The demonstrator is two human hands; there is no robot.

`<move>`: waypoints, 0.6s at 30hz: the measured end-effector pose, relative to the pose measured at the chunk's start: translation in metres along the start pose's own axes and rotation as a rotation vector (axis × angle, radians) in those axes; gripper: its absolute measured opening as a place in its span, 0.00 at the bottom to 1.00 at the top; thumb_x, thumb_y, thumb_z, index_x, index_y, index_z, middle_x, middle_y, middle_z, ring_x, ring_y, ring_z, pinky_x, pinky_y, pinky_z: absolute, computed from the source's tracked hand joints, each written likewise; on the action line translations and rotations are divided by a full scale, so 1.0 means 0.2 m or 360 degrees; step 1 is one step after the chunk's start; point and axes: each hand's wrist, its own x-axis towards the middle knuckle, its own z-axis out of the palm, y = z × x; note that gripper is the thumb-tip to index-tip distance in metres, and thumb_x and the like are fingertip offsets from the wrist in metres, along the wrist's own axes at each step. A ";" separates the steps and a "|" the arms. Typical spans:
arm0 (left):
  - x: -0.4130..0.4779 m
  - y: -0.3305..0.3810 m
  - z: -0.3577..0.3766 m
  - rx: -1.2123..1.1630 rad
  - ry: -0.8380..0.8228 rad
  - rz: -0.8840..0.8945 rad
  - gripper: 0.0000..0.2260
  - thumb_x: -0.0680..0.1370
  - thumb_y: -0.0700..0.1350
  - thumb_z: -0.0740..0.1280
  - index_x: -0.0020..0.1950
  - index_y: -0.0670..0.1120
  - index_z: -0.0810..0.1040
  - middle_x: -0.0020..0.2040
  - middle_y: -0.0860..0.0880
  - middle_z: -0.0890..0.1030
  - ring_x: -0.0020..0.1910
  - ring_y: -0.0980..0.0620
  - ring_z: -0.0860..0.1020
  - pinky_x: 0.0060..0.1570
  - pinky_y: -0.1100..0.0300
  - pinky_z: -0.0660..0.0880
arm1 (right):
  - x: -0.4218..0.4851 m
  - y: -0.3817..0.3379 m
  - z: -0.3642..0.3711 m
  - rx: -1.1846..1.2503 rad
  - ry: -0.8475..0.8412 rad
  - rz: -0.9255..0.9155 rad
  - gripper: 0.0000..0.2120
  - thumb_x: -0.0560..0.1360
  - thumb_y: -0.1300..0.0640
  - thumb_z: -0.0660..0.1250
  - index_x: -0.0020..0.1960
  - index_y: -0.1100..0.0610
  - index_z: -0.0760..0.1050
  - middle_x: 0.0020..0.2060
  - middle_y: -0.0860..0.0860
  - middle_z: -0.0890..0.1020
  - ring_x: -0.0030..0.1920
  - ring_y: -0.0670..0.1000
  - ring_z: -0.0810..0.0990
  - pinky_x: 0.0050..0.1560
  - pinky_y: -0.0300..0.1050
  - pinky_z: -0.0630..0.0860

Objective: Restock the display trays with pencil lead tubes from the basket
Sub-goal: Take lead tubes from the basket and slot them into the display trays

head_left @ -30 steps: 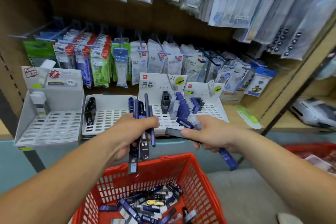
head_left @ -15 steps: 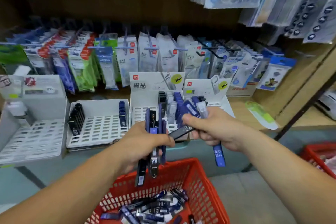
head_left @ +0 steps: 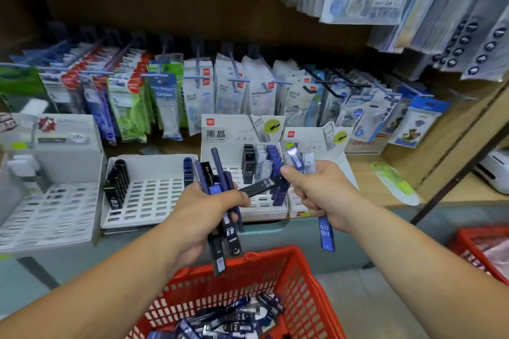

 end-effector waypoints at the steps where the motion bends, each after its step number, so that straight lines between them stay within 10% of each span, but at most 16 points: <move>1: -0.01 0.01 -0.01 -0.0028 0.0005 0.0011 0.10 0.69 0.38 0.78 0.47 0.42 0.81 0.40 0.32 0.80 0.29 0.48 0.75 0.30 0.60 0.70 | -0.01 -0.01 0.01 -0.0002 0.0020 0.0009 0.12 0.80 0.52 0.71 0.43 0.53 0.70 0.26 0.51 0.66 0.23 0.48 0.55 0.25 0.36 0.52; 11: -0.09 0.05 -0.13 -0.0053 0.0063 -0.0086 0.15 0.65 0.42 0.78 0.47 0.35 0.83 0.46 0.33 0.85 0.29 0.49 0.77 0.36 0.58 0.72 | -0.06 -0.14 0.10 0.0169 0.0003 -0.0194 0.05 0.78 0.58 0.73 0.45 0.53 0.78 0.24 0.48 0.65 0.21 0.46 0.57 0.23 0.37 0.53; 18: 0.00 0.03 -0.17 -0.0063 0.0070 -0.0172 0.05 0.74 0.39 0.76 0.47 0.40 0.84 0.43 0.40 0.87 0.30 0.51 0.79 0.28 0.63 0.73 | 0.19 -0.17 0.14 -0.0683 0.0167 -0.0693 0.08 0.76 0.55 0.75 0.40 0.45 0.82 0.32 0.43 0.83 0.33 0.45 0.76 0.37 0.40 0.72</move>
